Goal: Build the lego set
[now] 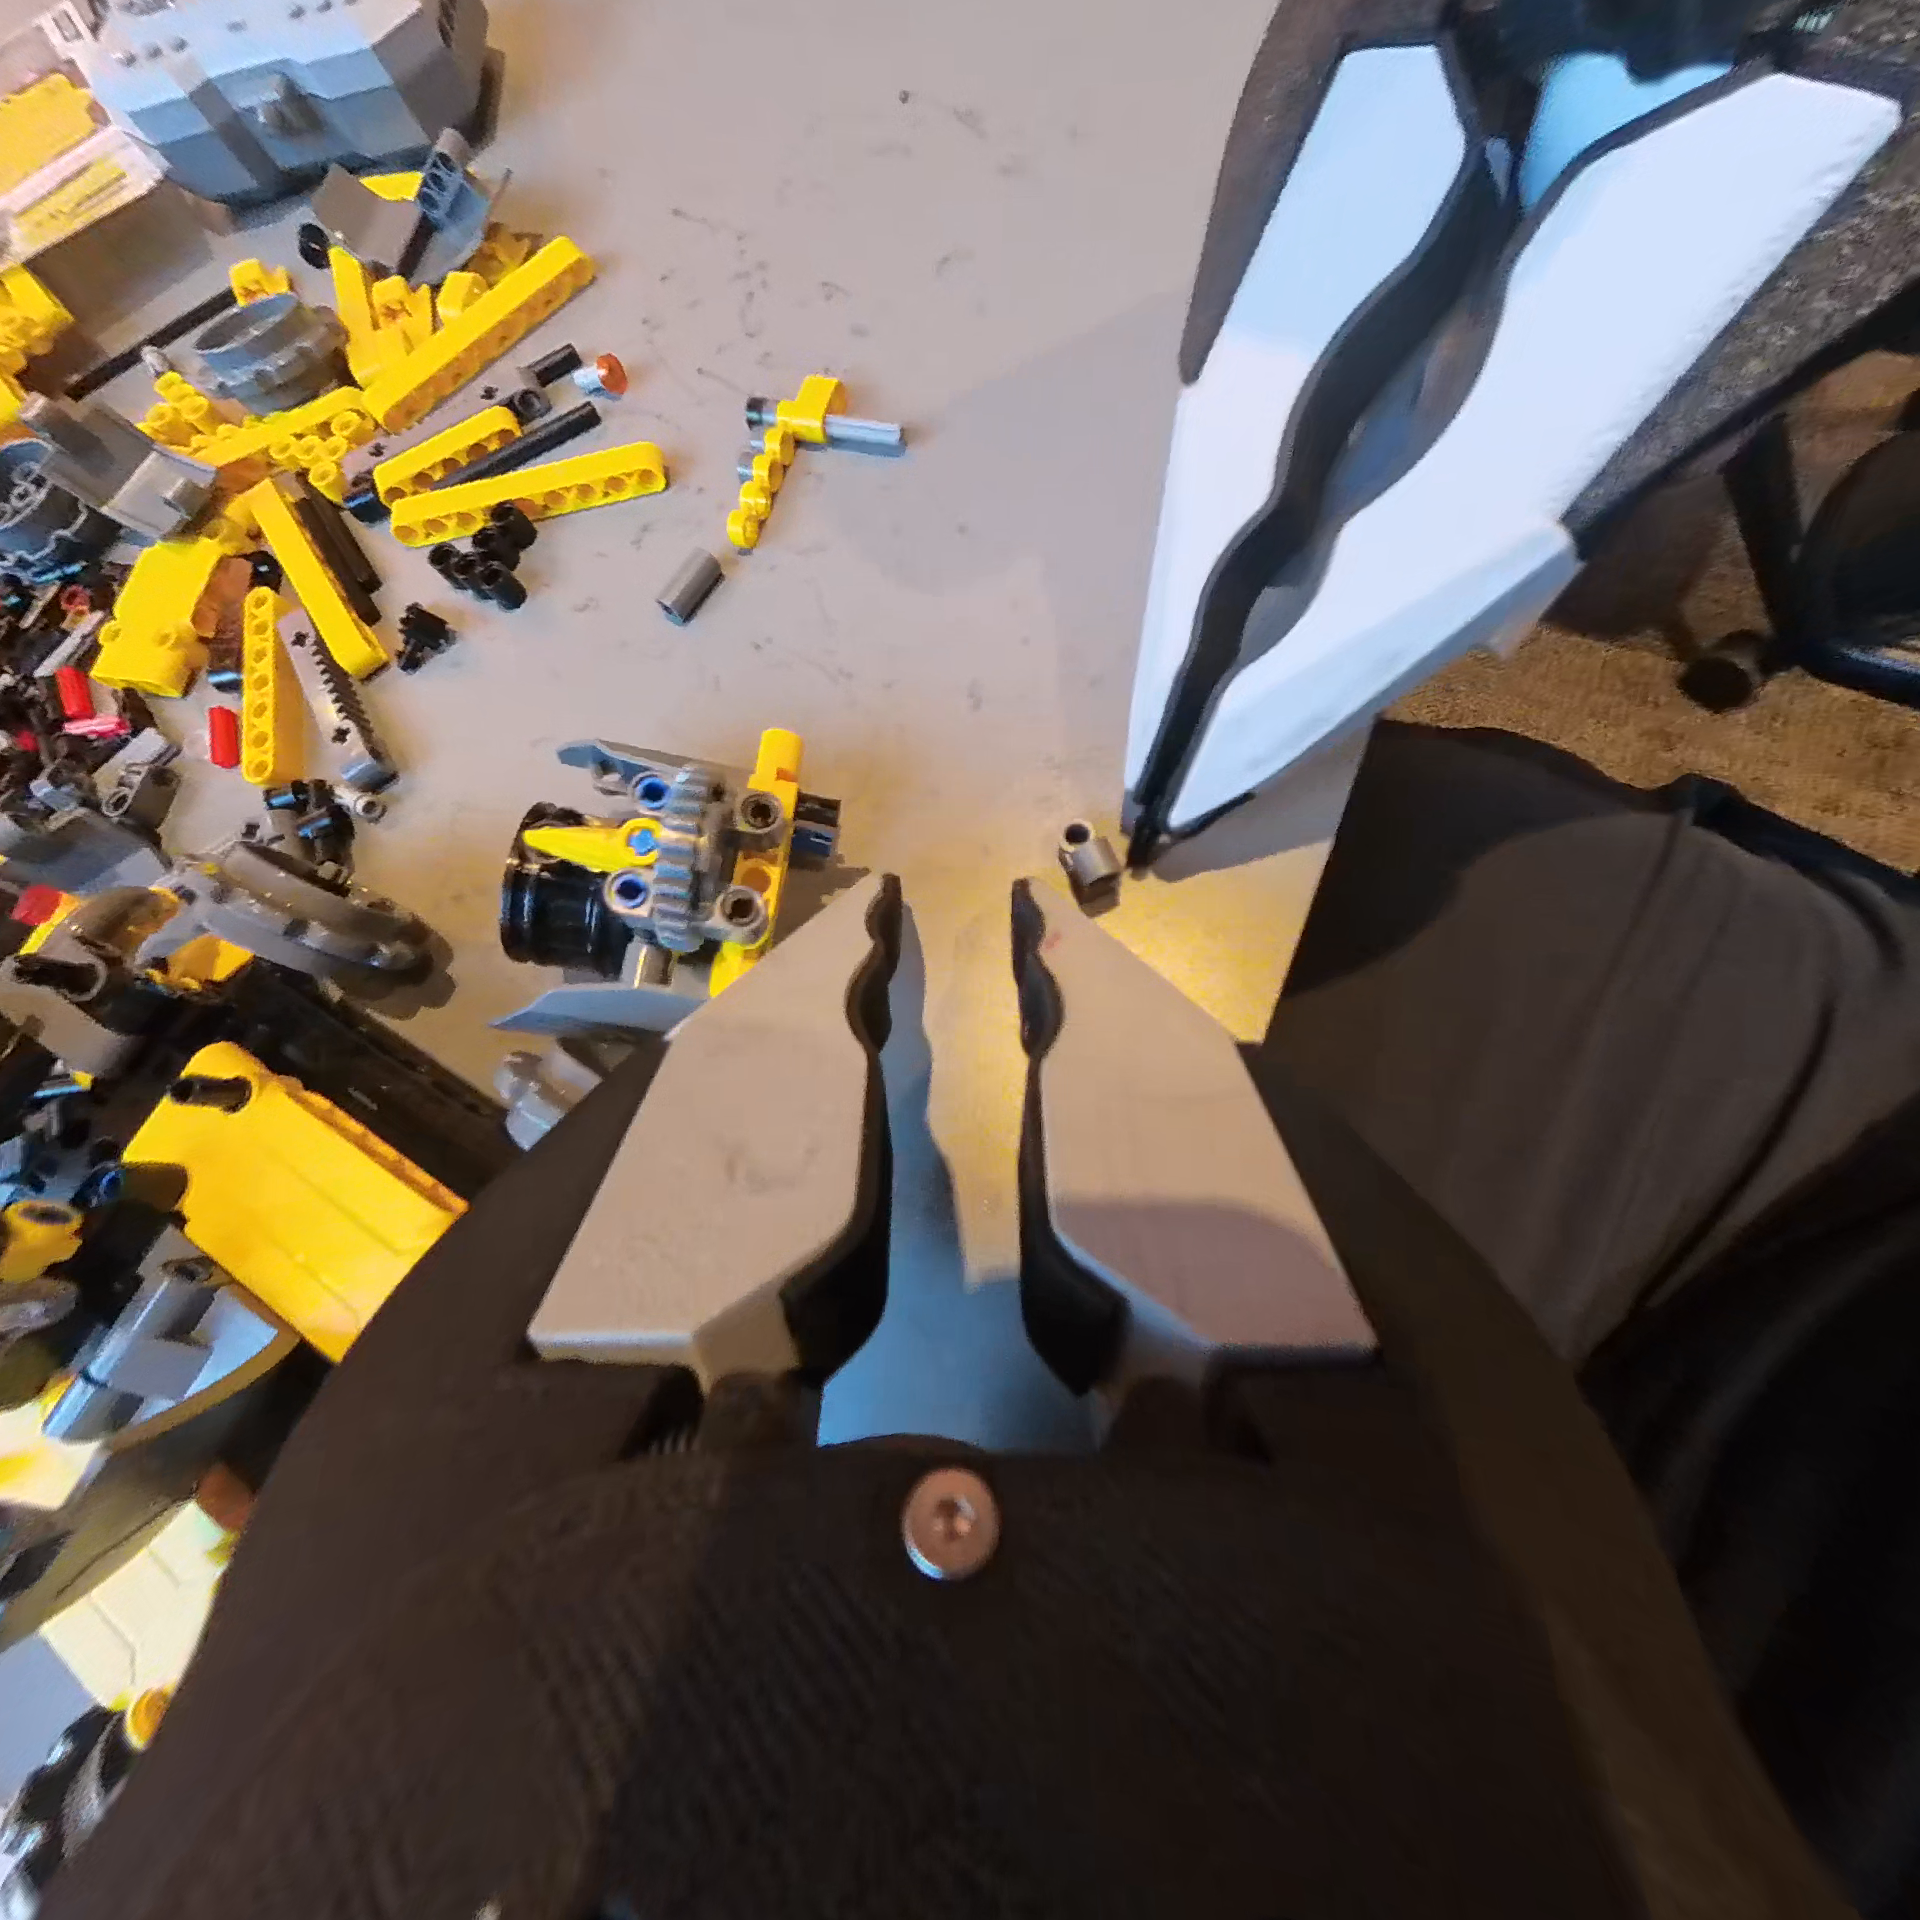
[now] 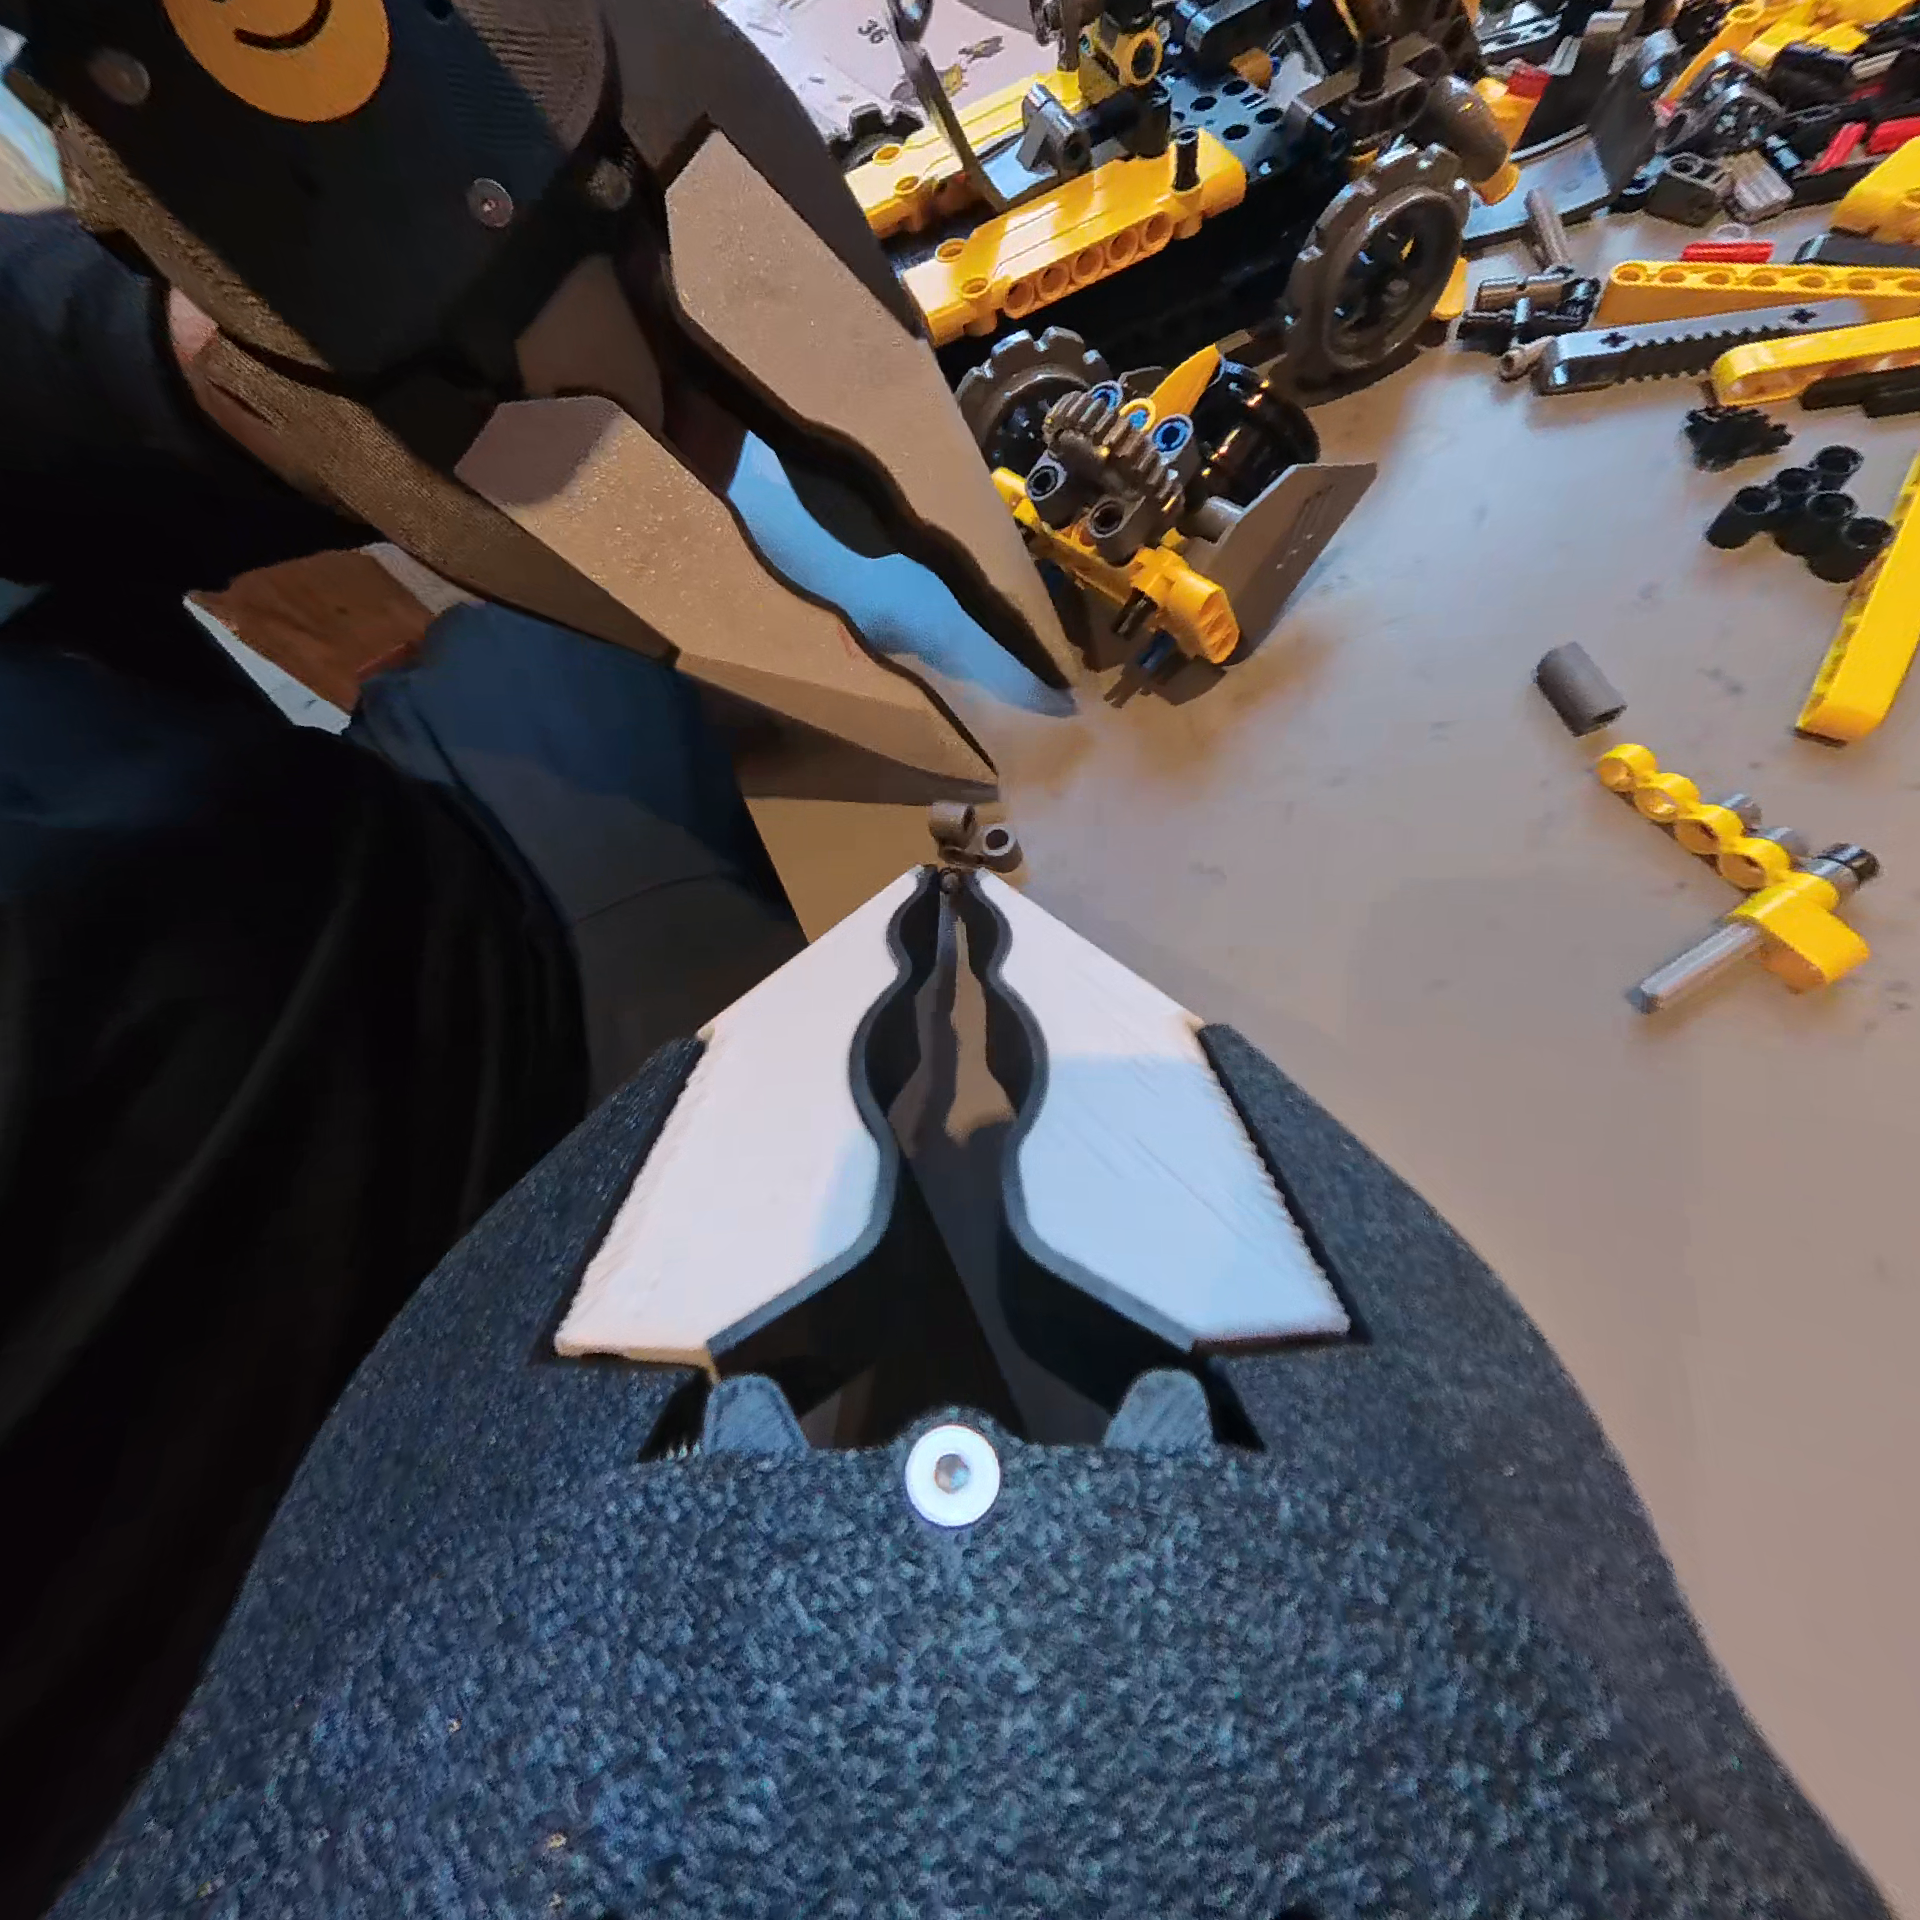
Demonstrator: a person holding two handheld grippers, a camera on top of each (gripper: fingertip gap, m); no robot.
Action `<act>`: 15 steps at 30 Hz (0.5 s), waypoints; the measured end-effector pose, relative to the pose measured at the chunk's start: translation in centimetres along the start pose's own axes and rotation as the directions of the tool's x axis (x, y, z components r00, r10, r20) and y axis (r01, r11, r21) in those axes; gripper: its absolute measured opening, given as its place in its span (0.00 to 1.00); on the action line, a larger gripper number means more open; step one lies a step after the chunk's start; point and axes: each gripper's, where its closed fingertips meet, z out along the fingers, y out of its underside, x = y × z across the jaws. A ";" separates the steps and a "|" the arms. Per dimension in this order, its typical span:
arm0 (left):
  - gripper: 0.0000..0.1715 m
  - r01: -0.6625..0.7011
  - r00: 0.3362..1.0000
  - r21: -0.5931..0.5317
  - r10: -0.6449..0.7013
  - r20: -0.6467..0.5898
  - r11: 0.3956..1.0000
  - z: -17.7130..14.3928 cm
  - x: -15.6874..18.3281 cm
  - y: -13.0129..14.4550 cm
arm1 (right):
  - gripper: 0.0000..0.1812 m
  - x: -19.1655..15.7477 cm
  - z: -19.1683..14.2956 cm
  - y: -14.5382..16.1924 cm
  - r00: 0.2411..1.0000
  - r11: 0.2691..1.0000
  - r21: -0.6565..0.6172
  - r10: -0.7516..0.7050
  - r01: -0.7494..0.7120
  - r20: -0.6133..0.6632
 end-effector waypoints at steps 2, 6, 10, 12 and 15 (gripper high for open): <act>0.12 0.014 1.000 0.010 -0.014 0.002 1.000 -0.4 -0.2 0.1 | 0.02 0.3 -0.6 -0.3 1.000 1.000 0.014 0.005 -0.005 -0.017; 0.14 0.037 0.999 0.024 -0.036 -0.039 0.999 -1.4 0.4 1.0 | 0.02 0.6 -1.9 -1.4 0.999 0.996 0.076 0.037 -0.036 -0.016; 0.12 0.034 0.999 0.035 -0.033 -0.040 0.999 -2.0 1.2 2.0 | 0.02 0.6 -1.6 -1.2 0.999 0.996 0.076 0.044 -0.043 -0.012; 0.12 0.017 1.000 0.042 -0.016 -0.027 0.999 -2.0 1.3 2.0 | 0.02 0.6 -1.2 -0.9 0.999 0.997 0.066 0.049 -0.048 -0.006; 0.12 0.006 1.000 0.048 -0.004 -0.029 0.999 -1.8 1.5 1.8 | 0.02 0.7 -0.8 -0.7 0.999 0.997 0.056 0.054 -0.054 -0.004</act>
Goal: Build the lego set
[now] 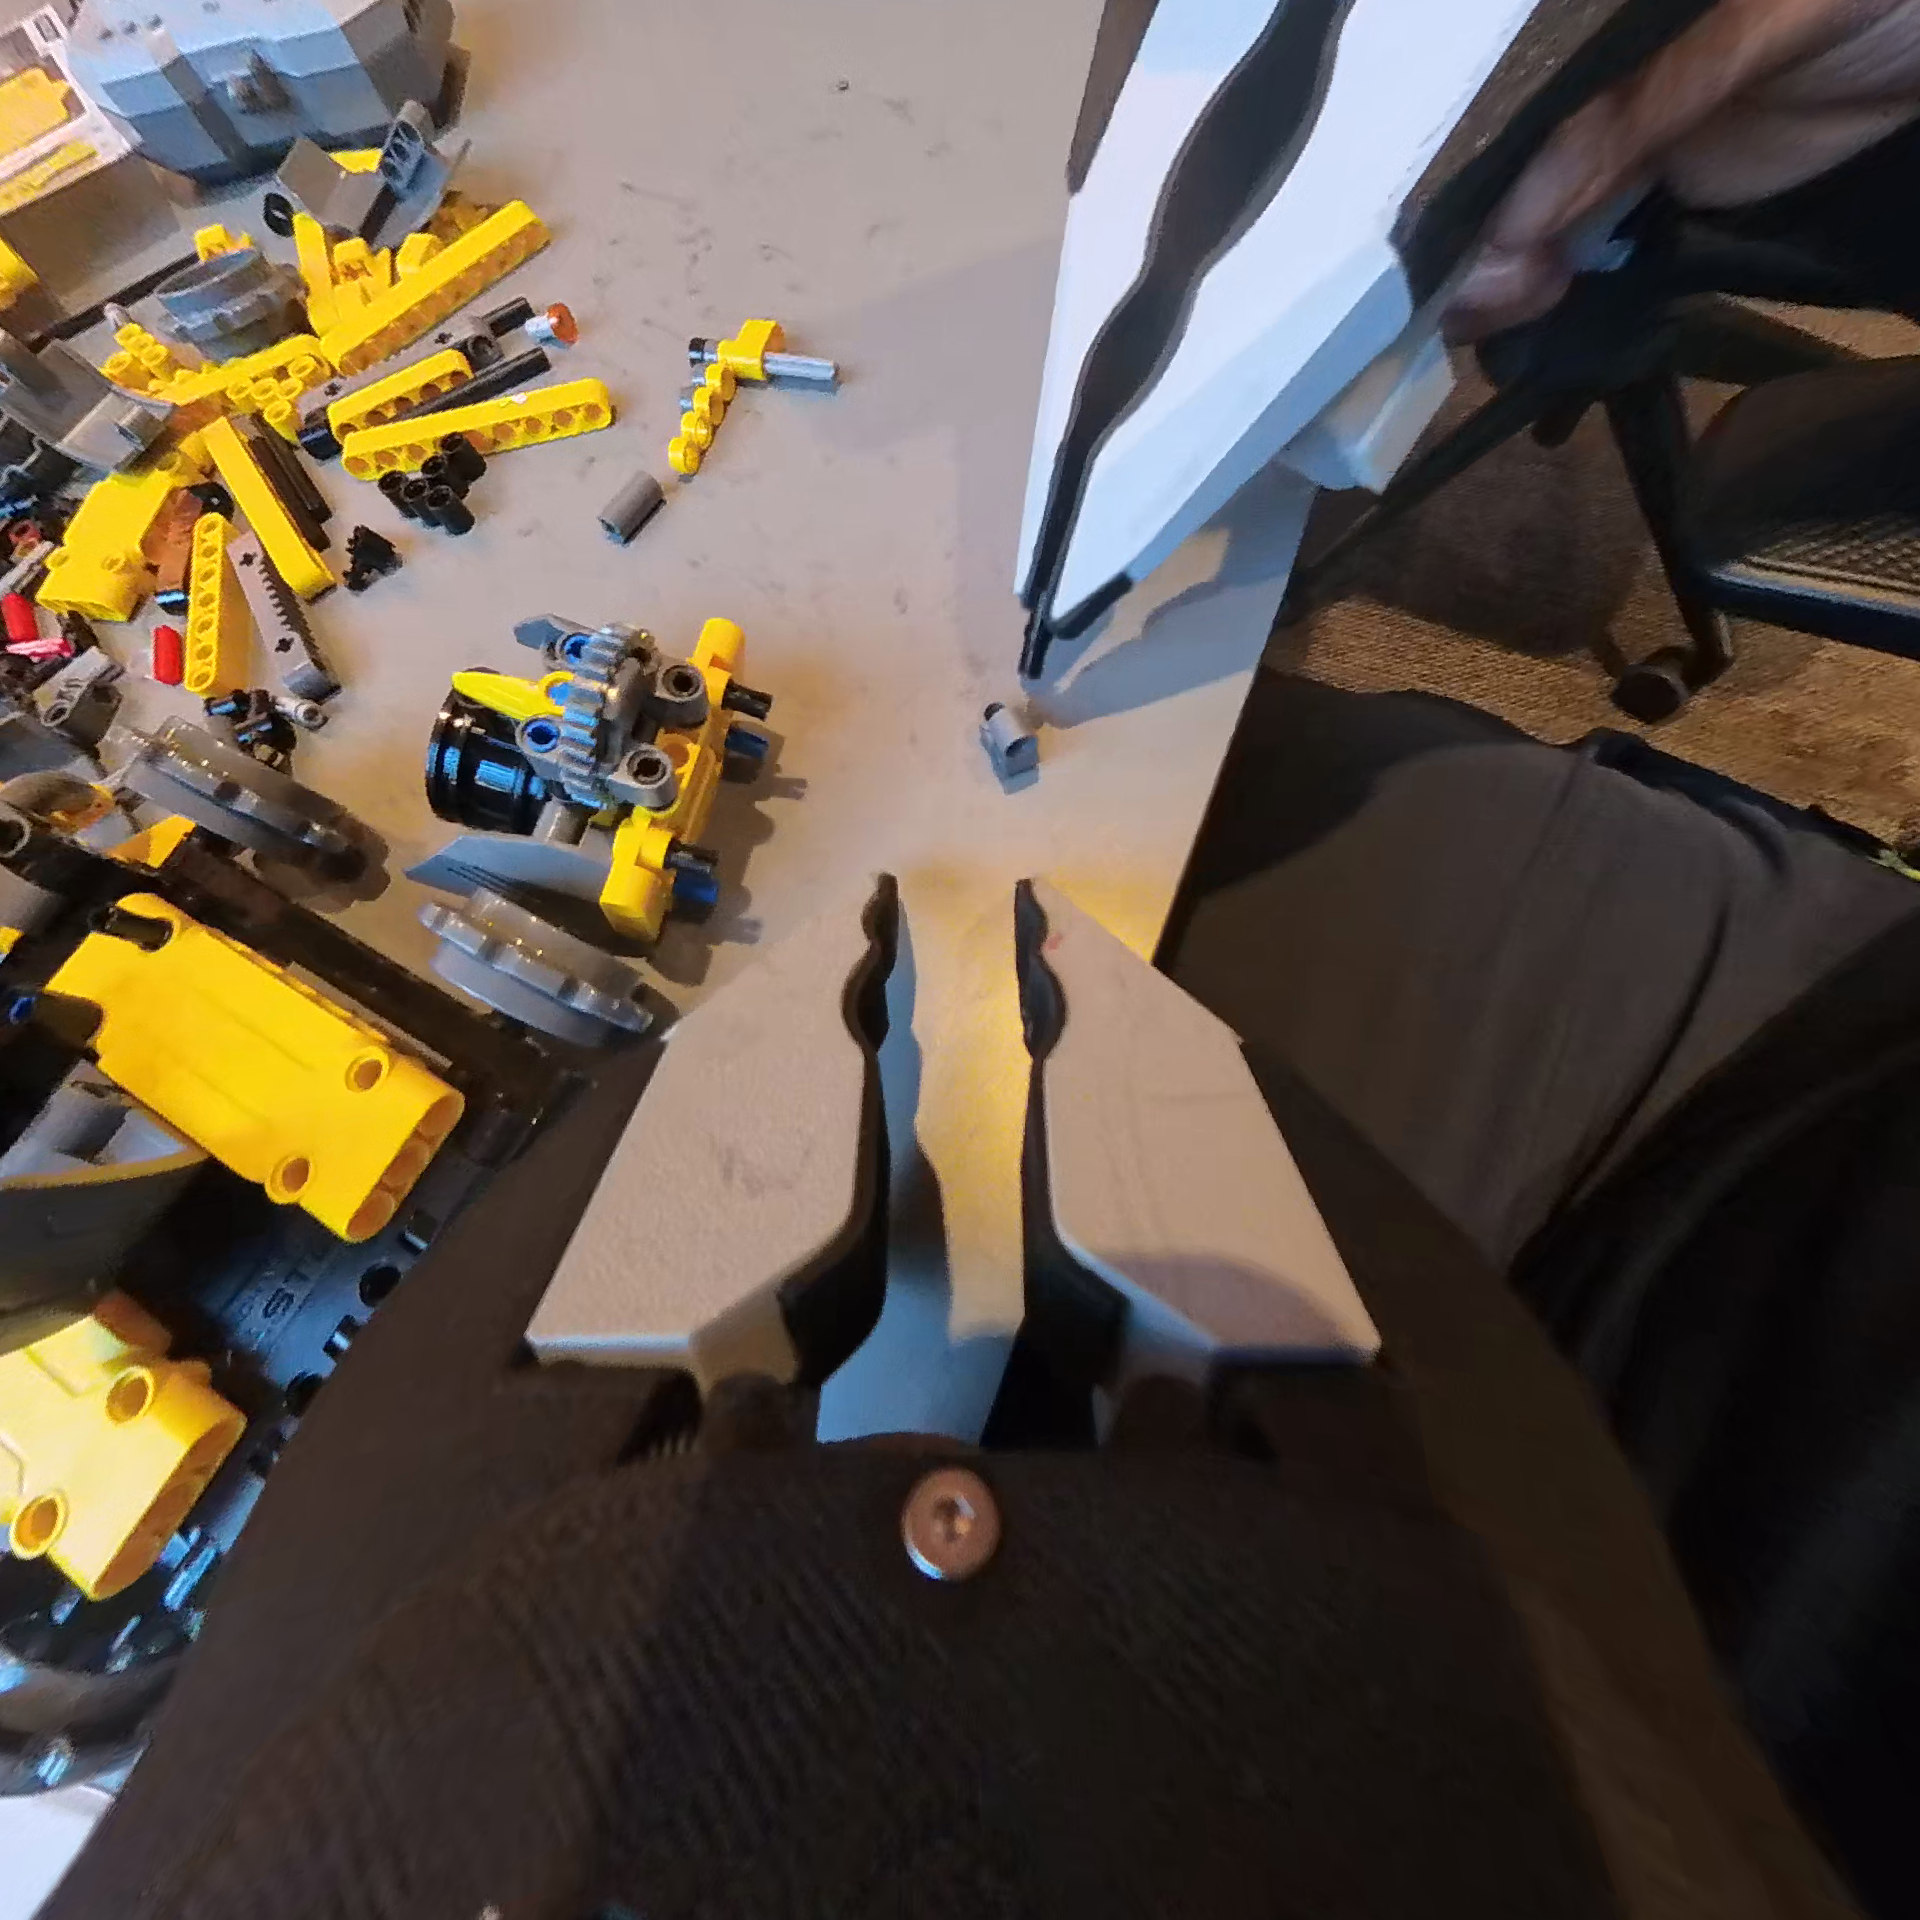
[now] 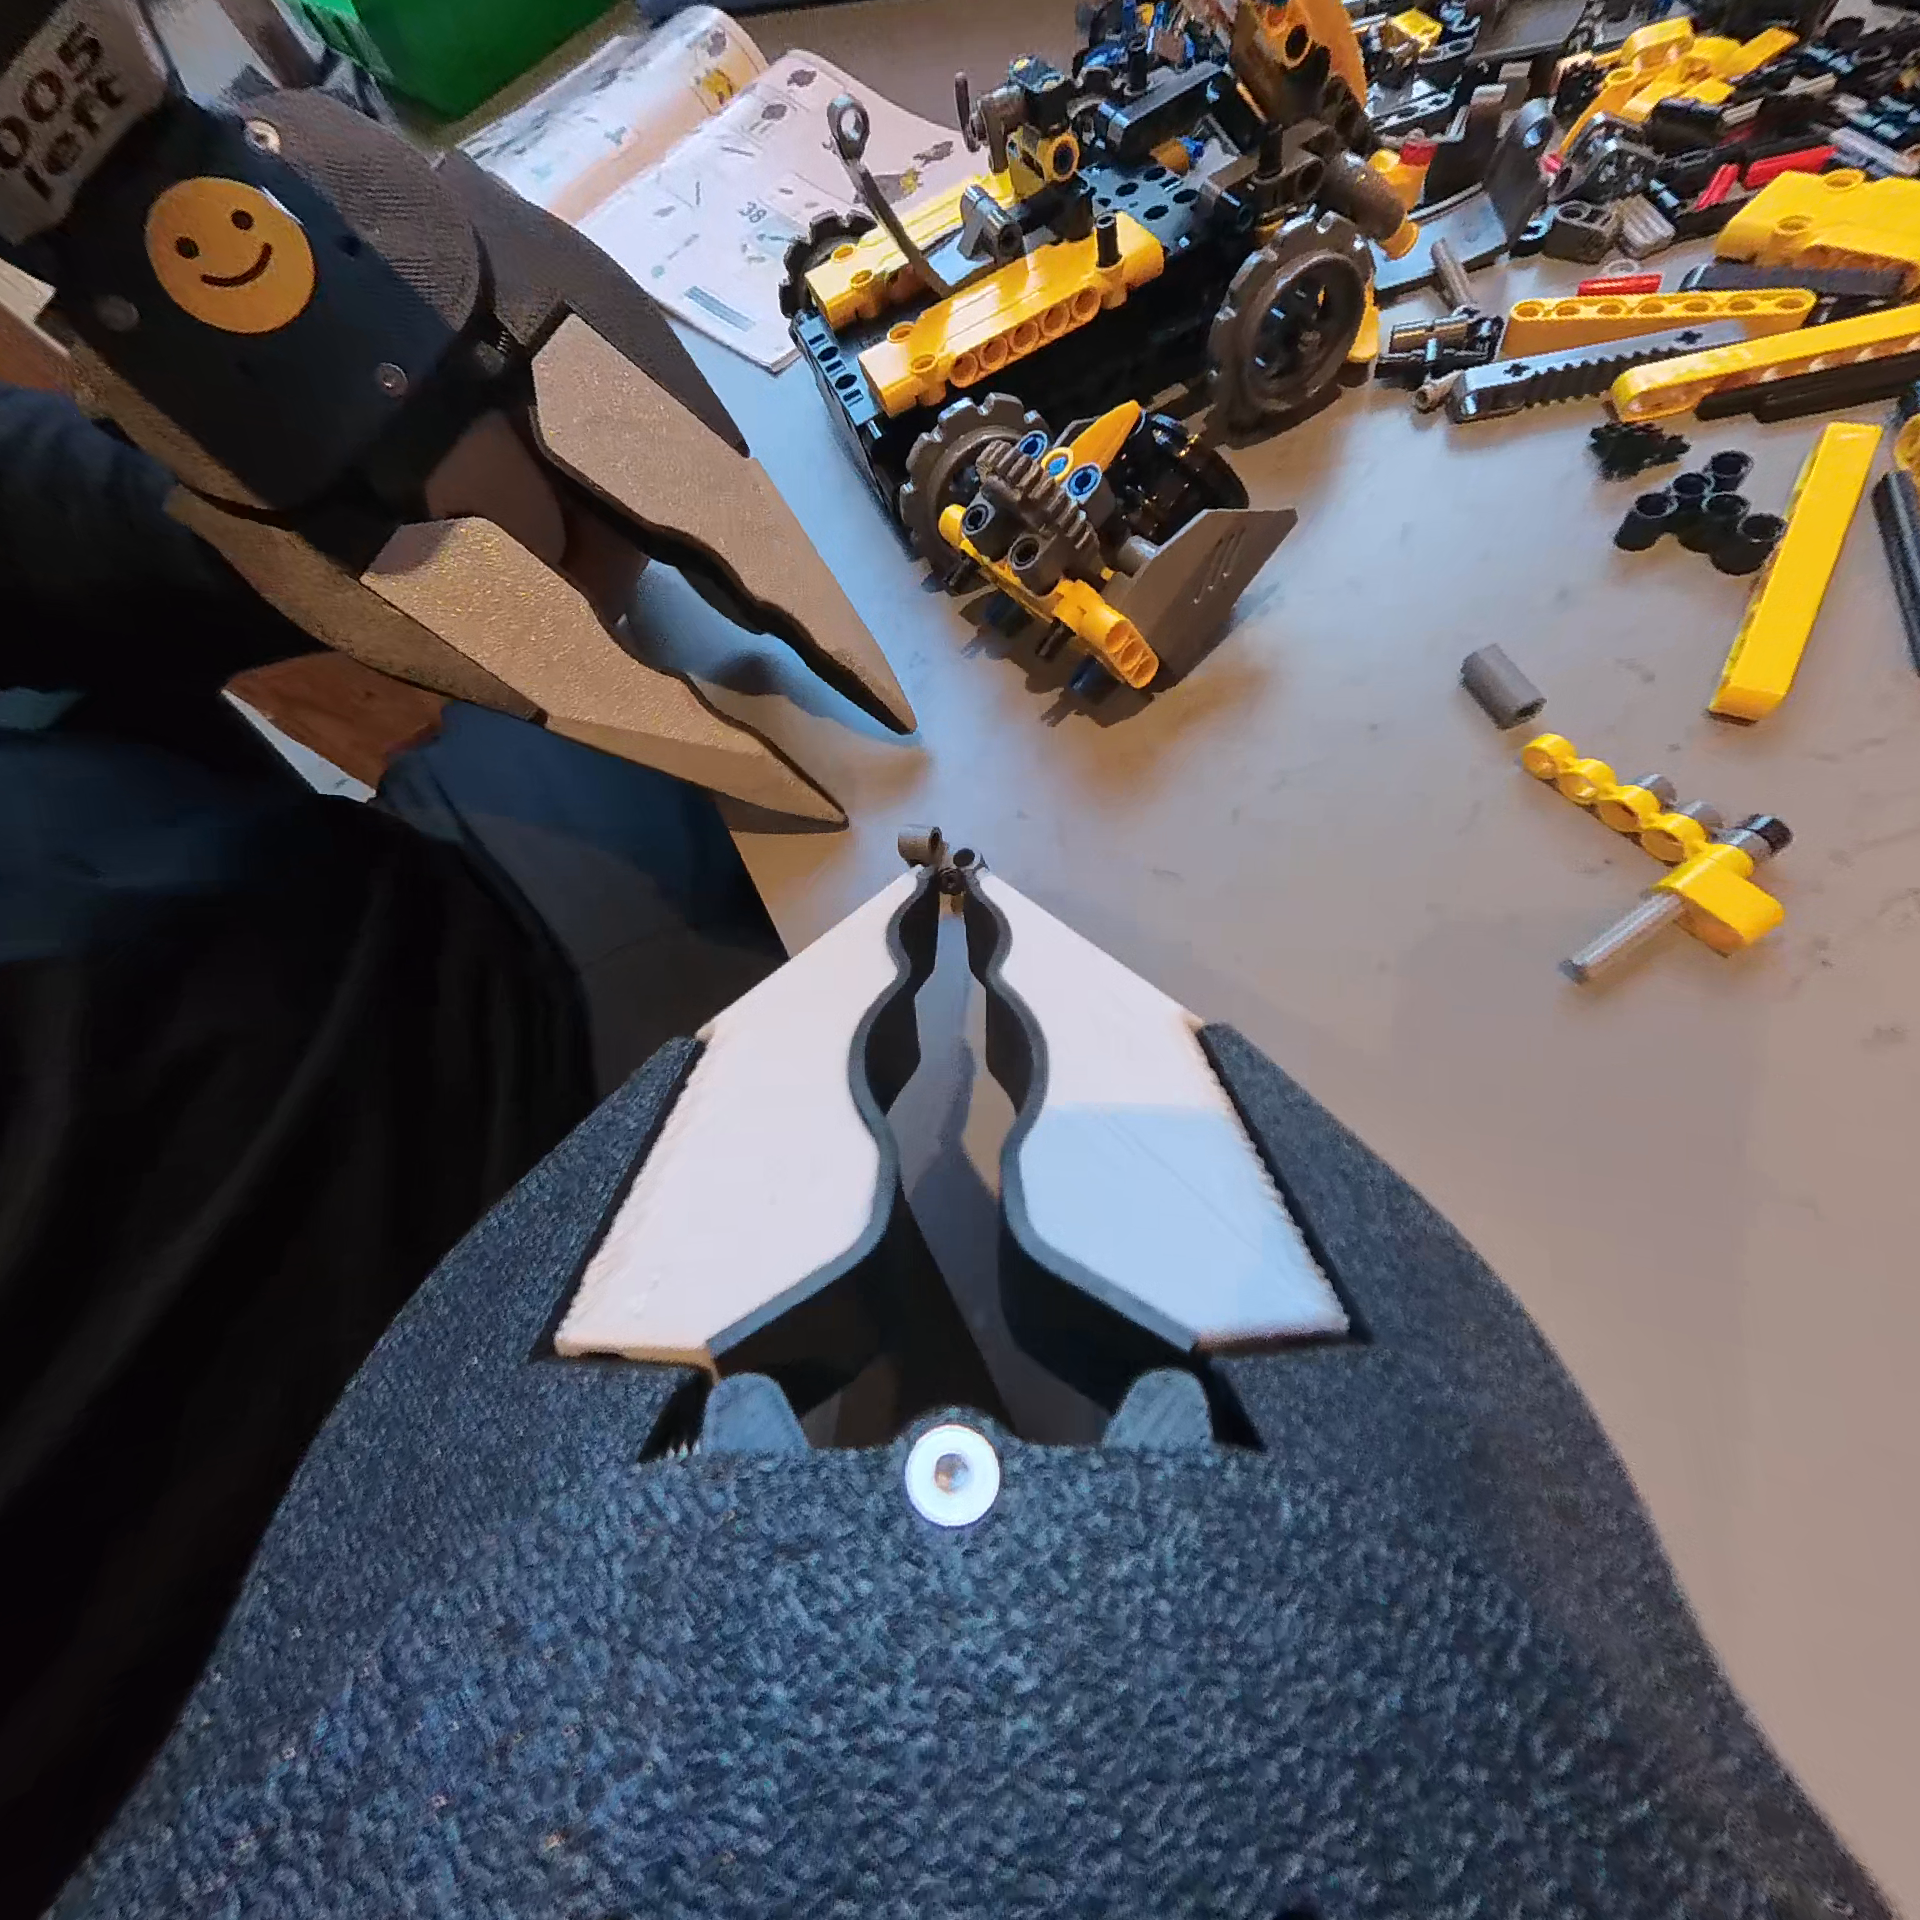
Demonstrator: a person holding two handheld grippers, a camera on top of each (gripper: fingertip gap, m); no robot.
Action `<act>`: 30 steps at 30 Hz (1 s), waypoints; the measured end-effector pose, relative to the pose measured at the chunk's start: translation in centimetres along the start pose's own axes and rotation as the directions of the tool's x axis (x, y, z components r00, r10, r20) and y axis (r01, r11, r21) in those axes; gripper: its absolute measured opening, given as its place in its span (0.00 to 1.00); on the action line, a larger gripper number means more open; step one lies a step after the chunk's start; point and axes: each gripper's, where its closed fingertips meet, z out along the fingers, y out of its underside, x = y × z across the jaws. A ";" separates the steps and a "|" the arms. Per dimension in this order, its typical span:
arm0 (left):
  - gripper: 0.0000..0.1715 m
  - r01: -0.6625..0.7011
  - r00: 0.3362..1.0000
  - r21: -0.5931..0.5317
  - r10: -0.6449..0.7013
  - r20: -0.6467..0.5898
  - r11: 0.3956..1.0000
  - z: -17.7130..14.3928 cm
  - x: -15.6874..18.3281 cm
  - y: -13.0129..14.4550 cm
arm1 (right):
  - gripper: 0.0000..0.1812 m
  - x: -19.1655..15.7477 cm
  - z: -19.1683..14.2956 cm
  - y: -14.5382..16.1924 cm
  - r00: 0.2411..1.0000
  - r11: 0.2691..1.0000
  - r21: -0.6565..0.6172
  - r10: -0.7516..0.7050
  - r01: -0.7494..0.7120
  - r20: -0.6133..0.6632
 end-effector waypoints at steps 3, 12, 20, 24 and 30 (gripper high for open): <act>0.12 -0.006 1.000 0.001 0.006 -0.021 1.000 0.4 0.5 -0.4 | 0.02 0.2 0.1 0.1 1.000 1.000 -0.004 0.004 -0.004 -0.005; 0.12 -0.016 1.000 0.007 0.016 -0.025 1.000 1.0 0.9 -0.9 | 0.02 0.5 0.3 0.4 1.000 1.000 -0.004 0.018 -0.018 0.002; 0.12 -0.008 1.000 0.016 0.009 -0.026 1.000 1.0 0.9 -1.1 | 0.02 1.5 -0.4 0.0 0.998 1.000 0.005 0.008 -0.007 -0.058; 0.12 0.007 0.999 0.034 -0.005 -0.049 0.999 1.0 1.3 -1.6 | 0.02 2.8 -0.4 0.4 0.993 0.999 -0.022 0.021 -0.024 -0.118; 0.12 0.077 0.992 0.051 -0.072 -0.107 0.996 1.1 1.7 -2.5 | 0.02 3.3 -0.4 0.7 0.991 0.996 -0.032 0.081 -0.085 -0.107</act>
